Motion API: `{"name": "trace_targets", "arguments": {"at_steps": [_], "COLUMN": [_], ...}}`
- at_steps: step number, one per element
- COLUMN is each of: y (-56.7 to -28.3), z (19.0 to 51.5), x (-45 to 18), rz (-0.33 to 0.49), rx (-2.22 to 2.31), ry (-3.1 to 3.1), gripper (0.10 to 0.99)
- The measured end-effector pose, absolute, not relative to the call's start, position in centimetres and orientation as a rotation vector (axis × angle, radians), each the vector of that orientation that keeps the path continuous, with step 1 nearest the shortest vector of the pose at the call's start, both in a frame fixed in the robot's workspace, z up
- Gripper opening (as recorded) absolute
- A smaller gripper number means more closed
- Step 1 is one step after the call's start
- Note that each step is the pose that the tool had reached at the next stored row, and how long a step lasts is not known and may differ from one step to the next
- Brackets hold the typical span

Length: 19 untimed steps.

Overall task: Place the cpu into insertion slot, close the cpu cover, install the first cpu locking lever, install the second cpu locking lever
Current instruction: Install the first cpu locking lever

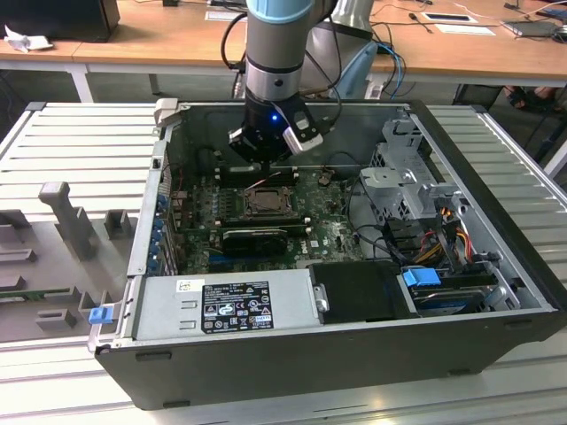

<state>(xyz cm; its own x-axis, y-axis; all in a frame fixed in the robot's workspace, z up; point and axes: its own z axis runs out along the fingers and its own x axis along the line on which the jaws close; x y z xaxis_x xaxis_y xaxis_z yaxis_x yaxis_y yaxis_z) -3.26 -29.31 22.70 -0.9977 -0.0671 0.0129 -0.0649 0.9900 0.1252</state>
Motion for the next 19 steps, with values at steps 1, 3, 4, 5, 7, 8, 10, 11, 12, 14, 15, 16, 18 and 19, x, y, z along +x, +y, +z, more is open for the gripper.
{"name": "trace_targets", "arguments": {"at_steps": [1, 3, 4, 5, 7, 8, 10, 11, 12, 14, 15, 16, 18, 19], "y": [-29.3, -29.3, -29.2, -29.2, -29.2, -29.1, -29.1, -29.1, -29.1, -29.1, -29.1, -29.1, -29.1, -29.1], "z": [22.6, 22.5, 22.5, 22.4, 22.3, 22.2, 22.0, 22.0, 21.9, 21.7, 21.7, 21.6, 21.5, 21.4], "x": [-3.2, -3.1, -3.1, -2.9, -2.8, -2.7, -2.3, -2.2, -2.2, -2.0, -1.9, -1.9, -1.7, -1.7], "rz": [-0.196, -0.196, -0.196, -0.196, -0.196, -0.196, -0.196, -0.196, -0.196, -0.196, -0.196, -0.196, -0.196, -0.196], "rx": [0.104, 0.103, 0.103, 0.103, 0.103, 0.103, 0.103, 0.103, 0.104, 0.103, 0.103, 0.104, 0.103, 0.103], "ry": [-3.117, -3.117, -3.117, -3.117, -3.117, -3.117, -3.117, -3.117, -3.117, -3.117, -3.117, -3.117, -3.117, -3.117], "gripper": [0.106, 0.106, 0.106, 0.106, 0.106, 0.106, 0.106, 0.106, 0.106, 0.106, 0.106, 0.106, 0.106, 0.106]}}
